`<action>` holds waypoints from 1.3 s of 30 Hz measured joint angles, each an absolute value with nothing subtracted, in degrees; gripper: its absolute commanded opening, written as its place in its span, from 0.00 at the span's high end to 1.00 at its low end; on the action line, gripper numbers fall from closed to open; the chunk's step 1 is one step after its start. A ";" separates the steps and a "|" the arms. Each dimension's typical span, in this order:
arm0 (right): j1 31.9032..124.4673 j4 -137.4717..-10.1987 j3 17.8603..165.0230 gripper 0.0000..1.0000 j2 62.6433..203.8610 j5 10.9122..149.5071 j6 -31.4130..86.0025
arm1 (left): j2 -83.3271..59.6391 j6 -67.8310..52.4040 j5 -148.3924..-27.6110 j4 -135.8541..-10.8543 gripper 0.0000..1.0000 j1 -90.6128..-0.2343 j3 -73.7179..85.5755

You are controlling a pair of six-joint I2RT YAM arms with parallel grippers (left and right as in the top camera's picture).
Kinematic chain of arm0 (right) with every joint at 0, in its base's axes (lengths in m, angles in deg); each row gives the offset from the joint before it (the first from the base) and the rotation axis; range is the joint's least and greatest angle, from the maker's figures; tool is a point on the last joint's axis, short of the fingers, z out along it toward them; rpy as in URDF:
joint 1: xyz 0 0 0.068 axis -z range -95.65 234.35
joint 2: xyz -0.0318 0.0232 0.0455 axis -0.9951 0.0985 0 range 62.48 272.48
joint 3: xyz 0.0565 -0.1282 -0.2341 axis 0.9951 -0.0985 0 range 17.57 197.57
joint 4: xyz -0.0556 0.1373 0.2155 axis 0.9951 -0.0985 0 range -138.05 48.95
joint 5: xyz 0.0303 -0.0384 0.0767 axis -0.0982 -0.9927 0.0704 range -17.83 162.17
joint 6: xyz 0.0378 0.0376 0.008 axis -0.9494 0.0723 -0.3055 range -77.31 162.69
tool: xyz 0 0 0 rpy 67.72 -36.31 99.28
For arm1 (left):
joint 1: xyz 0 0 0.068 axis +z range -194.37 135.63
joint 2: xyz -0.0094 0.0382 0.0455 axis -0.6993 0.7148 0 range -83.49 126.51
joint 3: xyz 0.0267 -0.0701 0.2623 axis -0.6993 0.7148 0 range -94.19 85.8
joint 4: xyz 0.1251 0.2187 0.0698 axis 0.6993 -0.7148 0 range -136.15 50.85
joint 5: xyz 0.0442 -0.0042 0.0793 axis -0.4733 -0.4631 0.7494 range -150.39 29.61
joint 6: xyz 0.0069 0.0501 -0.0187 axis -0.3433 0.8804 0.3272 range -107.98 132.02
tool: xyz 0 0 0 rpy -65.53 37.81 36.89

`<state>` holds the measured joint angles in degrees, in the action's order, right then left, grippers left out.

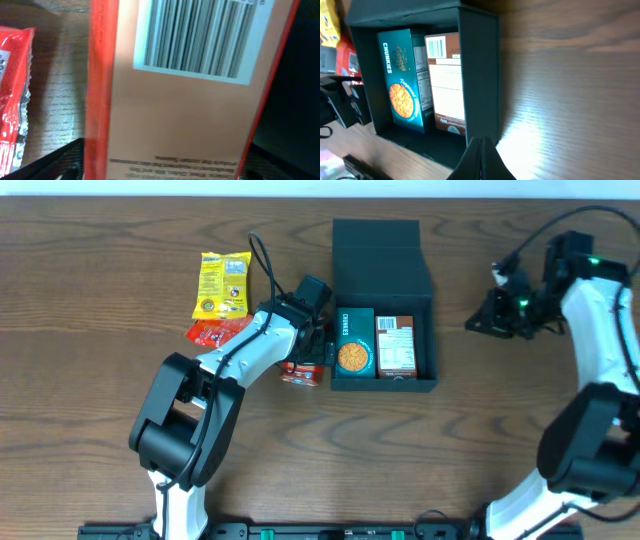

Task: Pack container

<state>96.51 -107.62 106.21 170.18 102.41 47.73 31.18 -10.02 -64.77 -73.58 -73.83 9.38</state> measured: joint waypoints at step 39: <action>90.76 -104.49 106.16 0.98 174.64 91.70 46.77 | 26.31 -9.08 -64.51 -92.14 0.28 -71.12 -11.32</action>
